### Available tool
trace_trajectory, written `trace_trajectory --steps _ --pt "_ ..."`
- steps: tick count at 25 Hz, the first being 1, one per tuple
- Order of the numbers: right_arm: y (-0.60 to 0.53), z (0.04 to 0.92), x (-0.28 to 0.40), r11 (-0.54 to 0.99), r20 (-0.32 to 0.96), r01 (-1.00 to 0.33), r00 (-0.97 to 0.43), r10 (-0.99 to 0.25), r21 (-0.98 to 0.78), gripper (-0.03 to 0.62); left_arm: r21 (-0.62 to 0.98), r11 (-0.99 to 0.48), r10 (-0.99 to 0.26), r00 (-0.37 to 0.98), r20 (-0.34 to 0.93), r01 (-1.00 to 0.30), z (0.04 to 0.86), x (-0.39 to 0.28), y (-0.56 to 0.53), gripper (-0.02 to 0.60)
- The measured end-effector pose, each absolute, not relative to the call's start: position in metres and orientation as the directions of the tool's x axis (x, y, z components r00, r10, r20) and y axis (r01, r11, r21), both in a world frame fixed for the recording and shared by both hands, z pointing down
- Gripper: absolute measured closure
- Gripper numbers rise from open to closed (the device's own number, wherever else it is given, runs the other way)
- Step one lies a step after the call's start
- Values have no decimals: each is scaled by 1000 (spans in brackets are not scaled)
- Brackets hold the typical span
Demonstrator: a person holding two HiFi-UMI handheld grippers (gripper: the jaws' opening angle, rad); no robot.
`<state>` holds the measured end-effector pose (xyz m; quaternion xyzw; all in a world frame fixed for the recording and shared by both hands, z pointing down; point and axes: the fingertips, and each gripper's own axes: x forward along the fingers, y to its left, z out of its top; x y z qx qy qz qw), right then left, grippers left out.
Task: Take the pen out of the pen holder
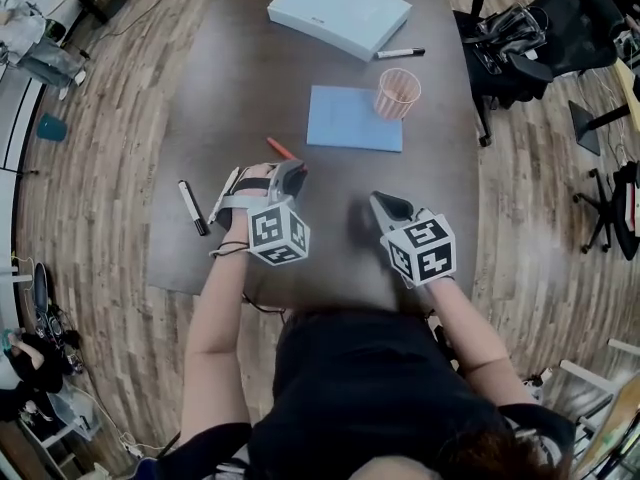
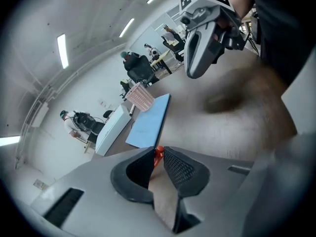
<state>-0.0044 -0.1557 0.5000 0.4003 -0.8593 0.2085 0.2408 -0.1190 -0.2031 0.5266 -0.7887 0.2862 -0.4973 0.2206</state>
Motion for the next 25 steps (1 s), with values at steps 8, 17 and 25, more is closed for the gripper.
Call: trace_trajectory --steps 8,17,25 --pt "-151 504 -6 592 585 -787 -565 -581 -172 580 -626 -763 -639 336 691 -163 558 -121 -194 495" --pt "-146 509 -2 589 596 -789 -561 -574 -175 580 -520 -813 -582 345 736 -260 573 -125 -182 457" --pt "-146 511 0 582 598 -792 -560 -574 -184 580 -421 -772 -609 369 702 -476 561 -134 -179 479"
